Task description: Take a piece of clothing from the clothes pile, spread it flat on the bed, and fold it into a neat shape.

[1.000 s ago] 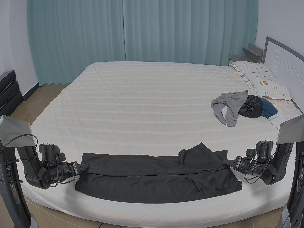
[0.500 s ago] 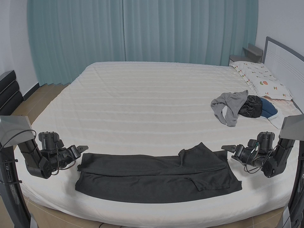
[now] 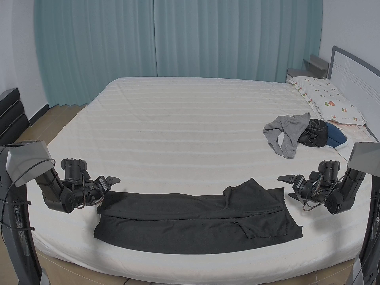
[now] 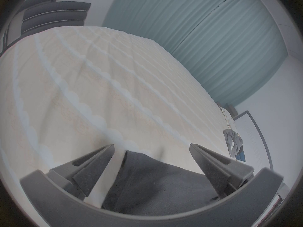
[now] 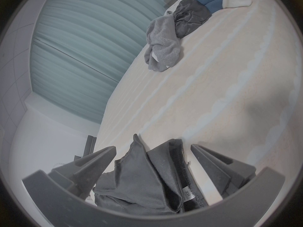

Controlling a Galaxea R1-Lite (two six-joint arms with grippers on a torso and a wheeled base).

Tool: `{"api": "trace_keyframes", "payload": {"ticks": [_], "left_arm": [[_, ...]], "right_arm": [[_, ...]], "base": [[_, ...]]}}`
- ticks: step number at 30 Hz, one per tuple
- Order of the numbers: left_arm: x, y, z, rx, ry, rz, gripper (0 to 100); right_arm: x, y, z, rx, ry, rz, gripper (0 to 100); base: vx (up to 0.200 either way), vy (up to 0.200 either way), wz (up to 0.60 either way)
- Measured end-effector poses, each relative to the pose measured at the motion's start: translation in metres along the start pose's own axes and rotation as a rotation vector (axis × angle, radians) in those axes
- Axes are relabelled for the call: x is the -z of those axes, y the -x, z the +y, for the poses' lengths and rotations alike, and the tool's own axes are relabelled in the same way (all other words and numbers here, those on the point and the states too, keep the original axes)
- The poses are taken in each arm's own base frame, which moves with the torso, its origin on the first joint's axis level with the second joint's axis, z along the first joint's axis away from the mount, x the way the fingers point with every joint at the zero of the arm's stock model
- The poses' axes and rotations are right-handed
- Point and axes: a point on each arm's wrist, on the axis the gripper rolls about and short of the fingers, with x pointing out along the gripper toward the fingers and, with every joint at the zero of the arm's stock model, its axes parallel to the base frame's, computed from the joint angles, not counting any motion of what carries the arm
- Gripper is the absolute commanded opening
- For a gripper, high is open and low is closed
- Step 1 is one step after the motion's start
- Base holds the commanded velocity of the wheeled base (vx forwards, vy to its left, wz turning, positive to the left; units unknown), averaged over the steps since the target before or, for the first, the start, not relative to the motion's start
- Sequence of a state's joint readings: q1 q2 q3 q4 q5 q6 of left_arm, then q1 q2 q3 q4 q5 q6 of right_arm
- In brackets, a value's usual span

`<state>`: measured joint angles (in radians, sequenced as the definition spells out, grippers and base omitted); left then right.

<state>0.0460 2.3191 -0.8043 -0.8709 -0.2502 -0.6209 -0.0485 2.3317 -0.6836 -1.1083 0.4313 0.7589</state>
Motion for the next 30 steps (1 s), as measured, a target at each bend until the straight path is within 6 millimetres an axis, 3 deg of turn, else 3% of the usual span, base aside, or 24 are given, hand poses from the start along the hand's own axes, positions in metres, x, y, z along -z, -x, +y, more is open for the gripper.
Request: {"api": "trace_keyframes", "payload": {"ticks": [2, 3, 23, 24, 30], "left_arm": [[0.002, -0.002, 0.001, -0.002, -0.004, 0.008, 100], [0.003, -0.003, 0.001, -0.004, -0.014, 0.011, 0], [-0.002, -0.006, 0.019, -0.041, 0.018, -0.02, 0], [-0.003, -0.006, 0.02, -0.04, 0.018, -0.024, 0], [-0.002, -0.006, 0.021, -0.038, 0.018, -0.03, 0]], "right_arm": [[0.001, -0.002, -0.001, 0.002, -0.002, 0.003, 100], [0.001, -0.002, -0.002, 0.004, -0.003, 0.004, 100], [-0.001, -0.019, -0.01, 0.01, 0.002, 0.006, 100], [0.0, -0.021, -0.01, 0.009, 0.003, 0.006, 0], [0.0, -0.027, -0.013, 0.011, 0.008, 0.009, 0]], "base": [[0.0, 0.0, 0.0], [0.0, 0.0, 0.0], [0.0, 0.0, 0.0], [0.0, 0.0, 0.0], [0.0, 0.0, 0.0]]}}
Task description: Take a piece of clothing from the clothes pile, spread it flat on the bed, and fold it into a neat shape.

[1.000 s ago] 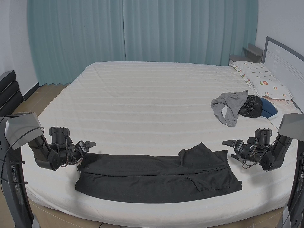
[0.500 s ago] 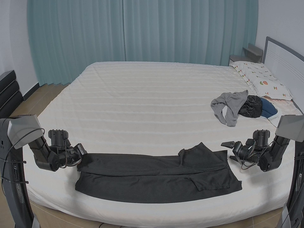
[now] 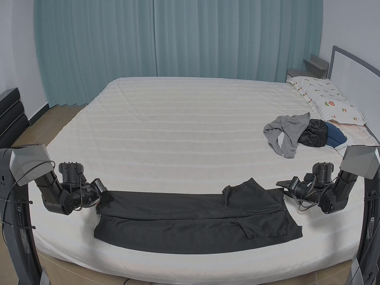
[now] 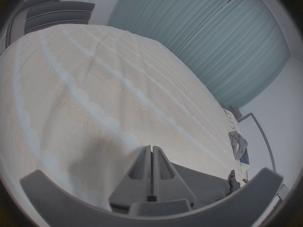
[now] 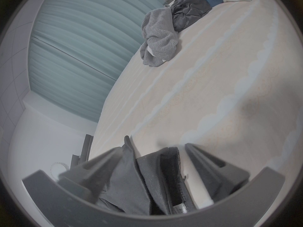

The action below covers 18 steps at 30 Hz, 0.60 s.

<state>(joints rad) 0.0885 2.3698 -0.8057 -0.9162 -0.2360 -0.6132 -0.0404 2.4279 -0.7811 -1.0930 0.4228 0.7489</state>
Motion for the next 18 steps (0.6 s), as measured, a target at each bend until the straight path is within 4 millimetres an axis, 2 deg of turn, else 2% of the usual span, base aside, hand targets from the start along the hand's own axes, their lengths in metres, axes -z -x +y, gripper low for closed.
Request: {"api": "trace_keyframes", "payload": {"ticks": [18], "left_arm": [[0.0022, -0.0004, 0.0017, -0.005, 0.0, 0.005, 0]], "right_arm": [[-0.0082, 0.002, -0.0046, 0.009, -0.006, -0.043, 0]], "base": [[0.0, 0.0, 0.0]]}}
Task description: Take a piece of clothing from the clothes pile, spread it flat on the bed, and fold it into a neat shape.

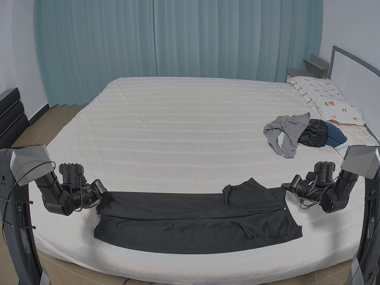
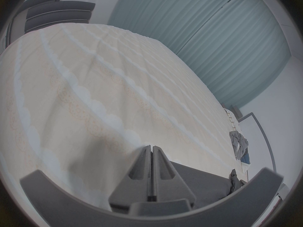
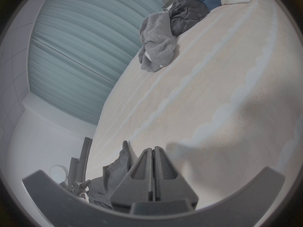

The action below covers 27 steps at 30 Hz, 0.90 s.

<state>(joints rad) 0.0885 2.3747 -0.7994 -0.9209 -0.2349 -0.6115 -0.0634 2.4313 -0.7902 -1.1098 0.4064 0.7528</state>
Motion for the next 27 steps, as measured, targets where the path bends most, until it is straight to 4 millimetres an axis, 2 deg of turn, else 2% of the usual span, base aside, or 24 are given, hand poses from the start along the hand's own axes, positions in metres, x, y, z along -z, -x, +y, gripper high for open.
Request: {"api": "trace_keyframes", "payload": {"ticks": [12, 13, 14, 15, 22, 27], "left_arm": [[0.0, 0.0, 0.0, 0.0, 0.001, 0.001, 0], [0.0, 0.0, 0.0, 0.0, 0.001, 0.001, 100], [0.001, 0.0, 0.0, -0.001, 0.002, 0.002, 100], [0.001, 0.001, 0.0, -0.001, 0.001, 0.003, 100], [0.002, 0.002, 0.0, -0.001, 0.0, 0.007, 100], [0.002, 0.002, -0.001, 0.003, 0.004, 0.007, 100]], "right_arm": [[-0.005, 0.0, -0.001, -0.003, -0.001, -0.017, 0], [-0.005, 0.0, -0.001, -0.003, -0.001, -0.017, 0], [-0.005, 0.0, -0.001, -0.002, 0.001, -0.017, 0], [-0.005, 0.0, -0.001, -0.001, 0.001, -0.016, 100], [-0.004, 0.002, 0.001, -0.003, 0.004, -0.012, 100], [-0.013, 0.012, 0.016, -0.044, 0.022, -0.027, 100]], "base": [[0.0, 0.0, 0.0], [0.0, 0.0, 0.0], [0.0, 0.0, 0.0], [0.0, 0.0, 0.0], [0.0, 0.0, 0.0], [0.0, 0.0, 0.0]]}}
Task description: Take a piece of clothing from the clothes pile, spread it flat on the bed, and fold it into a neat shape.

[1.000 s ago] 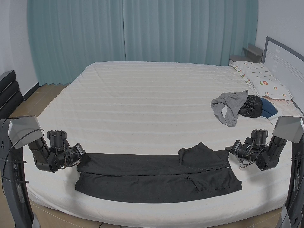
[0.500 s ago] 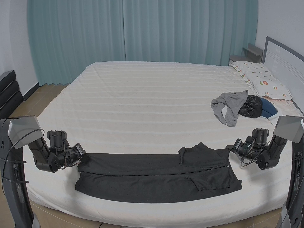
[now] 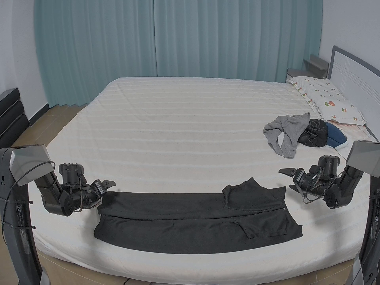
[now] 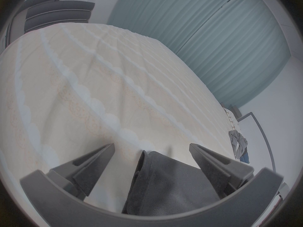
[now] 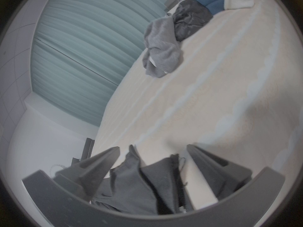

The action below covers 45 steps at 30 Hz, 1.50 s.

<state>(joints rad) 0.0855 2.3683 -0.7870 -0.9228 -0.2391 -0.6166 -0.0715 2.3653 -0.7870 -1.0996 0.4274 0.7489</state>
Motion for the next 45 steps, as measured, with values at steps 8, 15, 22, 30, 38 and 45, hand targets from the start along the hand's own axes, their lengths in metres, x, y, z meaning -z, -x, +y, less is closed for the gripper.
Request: {"api": "trace_keyframes", "payload": {"ticks": [8, 15, 22, 30, 38, 45], "left_arm": [[-0.003, 0.0, -0.001, 0.011, 0.078, -0.004, 100], [-0.005, 0.0, -0.002, 0.016, 0.083, -0.009, 100], [-0.005, 0.0, -0.002, 0.018, 0.082, -0.009, 100], [-0.005, 0.0, -0.003, 0.018, 0.081, -0.011, 100], [-0.005, 0.0, -0.002, 0.017, 0.079, -0.01, 100], [-0.005, 0.0, -0.002, 0.016, 0.077, -0.009, 100]], "right_arm": [[0.013, 0.011, 0.04, -0.134, 0.053, 0.096, 100], [0.031, 0.004, 0.038, -0.135, 0.119, 0.156, 100], [0.041, -0.005, 0.027, -0.114, 0.111, 0.193, 100], [0.049, -0.01, 0.016, -0.095, 0.154, 0.218, 0], [0.056, -0.009, 0.008, -0.075, 0.212, 0.228, 0], [0.06, 0.001, 0.011, -0.098, 0.231, 0.206, 0]], "base": [[0.0, 0.0, 0.0], [0.0, 0.0, 0.0], [0.0, 0.0, 0.0], [0.0, 0.0, 0.0], [0.0, 0.0, 0.0], [0.0, 0.0, 0.0]]}}
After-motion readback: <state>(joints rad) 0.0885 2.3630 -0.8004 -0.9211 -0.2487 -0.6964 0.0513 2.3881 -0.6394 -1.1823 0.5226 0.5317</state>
